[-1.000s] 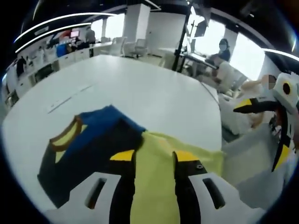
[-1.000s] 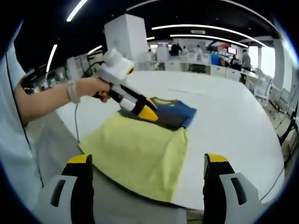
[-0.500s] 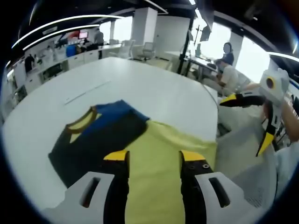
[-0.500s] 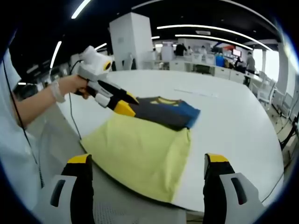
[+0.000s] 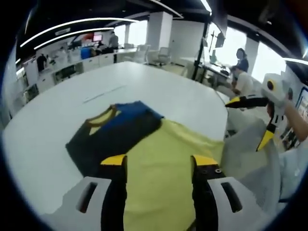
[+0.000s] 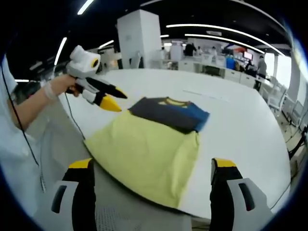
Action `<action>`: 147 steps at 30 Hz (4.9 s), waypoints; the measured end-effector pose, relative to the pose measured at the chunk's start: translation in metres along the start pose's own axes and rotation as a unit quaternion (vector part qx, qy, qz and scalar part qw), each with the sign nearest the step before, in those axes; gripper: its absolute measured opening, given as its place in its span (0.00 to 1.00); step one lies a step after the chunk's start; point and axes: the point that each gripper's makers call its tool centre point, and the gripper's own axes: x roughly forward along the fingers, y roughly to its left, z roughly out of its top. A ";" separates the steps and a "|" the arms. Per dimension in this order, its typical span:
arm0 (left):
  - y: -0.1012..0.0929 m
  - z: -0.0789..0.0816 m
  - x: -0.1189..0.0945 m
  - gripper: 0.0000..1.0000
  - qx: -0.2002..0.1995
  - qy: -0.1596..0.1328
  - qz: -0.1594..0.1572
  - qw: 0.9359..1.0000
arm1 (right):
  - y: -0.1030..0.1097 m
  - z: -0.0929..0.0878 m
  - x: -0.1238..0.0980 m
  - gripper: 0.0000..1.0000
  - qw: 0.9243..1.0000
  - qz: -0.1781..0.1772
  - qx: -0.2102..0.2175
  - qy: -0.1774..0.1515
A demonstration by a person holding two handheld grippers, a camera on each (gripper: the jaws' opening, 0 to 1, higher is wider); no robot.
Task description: Fold the garment on the visible template until the final outline fits inside the template.
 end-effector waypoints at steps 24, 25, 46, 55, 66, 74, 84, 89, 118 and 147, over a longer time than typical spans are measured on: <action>0.004 -0.026 -0.049 0.65 -0.014 0.007 0.031 0.999 | -0.009 0.002 0.004 1.00 1.000 0.003 -0.017 0.012; 0.004 -0.028 -0.050 0.66 -0.015 0.009 0.032 0.999 | -0.009 0.003 0.004 1.00 1.000 0.003 -0.017 0.012; -0.003 -0.046 -0.066 0.84 -0.035 0.012 0.031 0.999 | -0.017 0.000 0.006 1.00 1.000 -0.002 -0.012 0.018; 0.003 -0.048 -0.069 0.95 -0.030 0.006 0.042 0.999 | -0.021 -0.001 0.011 1.00 1.000 -0.001 -0.017 0.022; 0.004 -0.056 -0.074 1.00 -0.045 0.012 0.042 0.998 | -0.017 0.000 0.012 1.00 1.000 -0.004 -0.016 0.018; 0.004 -0.061 -0.076 1.00 -0.051 0.019 0.042 0.998 | -0.018 0.002 0.011 1.00 1.000 -0.007 -0.013 0.016; 0.004 -0.057 -0.080 1.00 -0.058 0.006 0.050 0.997 | -0.025 -0.004 0.010 1.00 1.000 -0.014 -0.008 0.021; 0.003 -0.061 -0.081 1.00 -0.059 0.012 0.053 0.997 | -0.025 -0.005 0.011 1.00 1.000 -0.007 -0.009 0.020; 0.011 -0.108 -0.081 0.78 -0.120 0.049 0.058 0.990 | -0.029 -0.027 0.018 1.00 0.998 -0.007 -0.011 0.055; 0.012 -0.156 -0.076 0.50 -0.174 0.132 0.055 0.974 | -0.038 -0.050 0.019 0.78 0.996 -0.005 -0.004 0.085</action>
